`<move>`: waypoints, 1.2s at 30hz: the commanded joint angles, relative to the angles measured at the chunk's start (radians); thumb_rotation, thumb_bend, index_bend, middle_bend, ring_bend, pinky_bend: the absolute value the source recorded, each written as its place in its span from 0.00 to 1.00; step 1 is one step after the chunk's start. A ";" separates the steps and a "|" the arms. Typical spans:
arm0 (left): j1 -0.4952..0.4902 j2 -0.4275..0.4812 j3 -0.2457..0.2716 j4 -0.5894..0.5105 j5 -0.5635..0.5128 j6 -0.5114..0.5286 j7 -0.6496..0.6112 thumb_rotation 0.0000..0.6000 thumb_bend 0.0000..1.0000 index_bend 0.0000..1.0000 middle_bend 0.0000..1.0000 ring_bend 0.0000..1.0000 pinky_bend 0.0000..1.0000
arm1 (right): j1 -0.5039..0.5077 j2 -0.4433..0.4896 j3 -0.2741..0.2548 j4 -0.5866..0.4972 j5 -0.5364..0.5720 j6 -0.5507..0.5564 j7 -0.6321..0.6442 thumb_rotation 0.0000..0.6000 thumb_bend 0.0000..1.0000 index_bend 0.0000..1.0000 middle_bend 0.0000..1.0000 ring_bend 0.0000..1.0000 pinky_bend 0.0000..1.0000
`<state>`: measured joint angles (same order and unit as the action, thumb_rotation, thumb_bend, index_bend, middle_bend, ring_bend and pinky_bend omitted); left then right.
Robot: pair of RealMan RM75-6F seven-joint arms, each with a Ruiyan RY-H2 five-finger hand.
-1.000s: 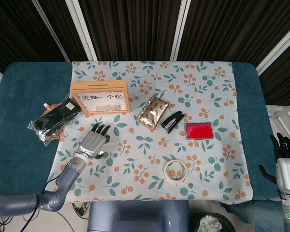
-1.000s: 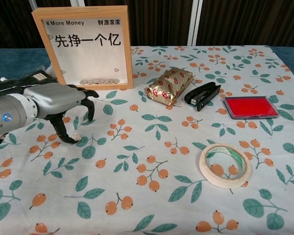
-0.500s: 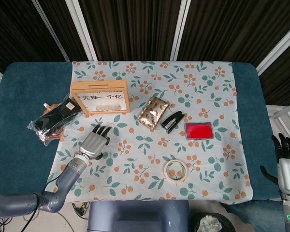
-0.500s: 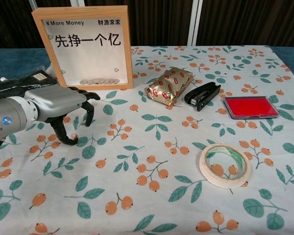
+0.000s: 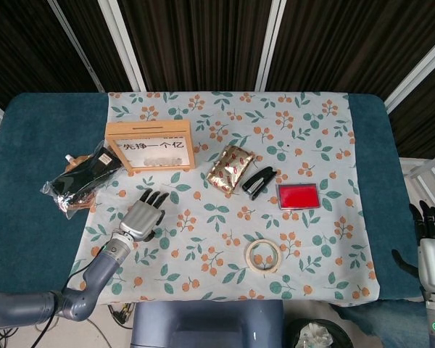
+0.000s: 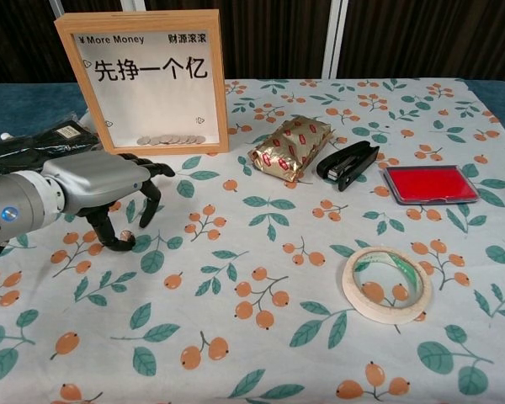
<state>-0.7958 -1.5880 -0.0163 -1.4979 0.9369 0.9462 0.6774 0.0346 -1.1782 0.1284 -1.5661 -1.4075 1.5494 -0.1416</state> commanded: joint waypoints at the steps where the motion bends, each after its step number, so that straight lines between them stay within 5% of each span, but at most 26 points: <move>1: 0.001 0.001 0.002 -0.001 -0.001 -0.001 0.002 1.00 0.19 0.58 0.00 0.00 0.00 | -0.001 0.003 -0.001 -0.002 0.003 -0.003 -0.001 1.00 0.30 0.00 0.00 0.00 0.00; 23: 0.003 0.027 -0.003 -0.029 -0.033 -0.005 0.002 1.00 0.55 0.63 0.00 0.00 0.00 | -0.005 0.003 -0.001 -0.008 0.009 -0.005 0.003 1.00 0.30 0.00 0.00 0.00 0.00; 36: -0.021 0.173 -0.037 -0.210 -0.054 0.005 0.021 1.00 0.57 0.64 0.00 0.00 0.00 | -0.005 0.003 -0.001 -0.009 0.010 -0.005 0.003 1.00 0.30 0.00 0.00 0.00 0.00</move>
<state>-0.8076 -1.4576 -0.0424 -1.6579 0.8892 0.9501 0.6926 0.0292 -1.1751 0.1278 -1.5748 -1.3973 1.5447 -0.1385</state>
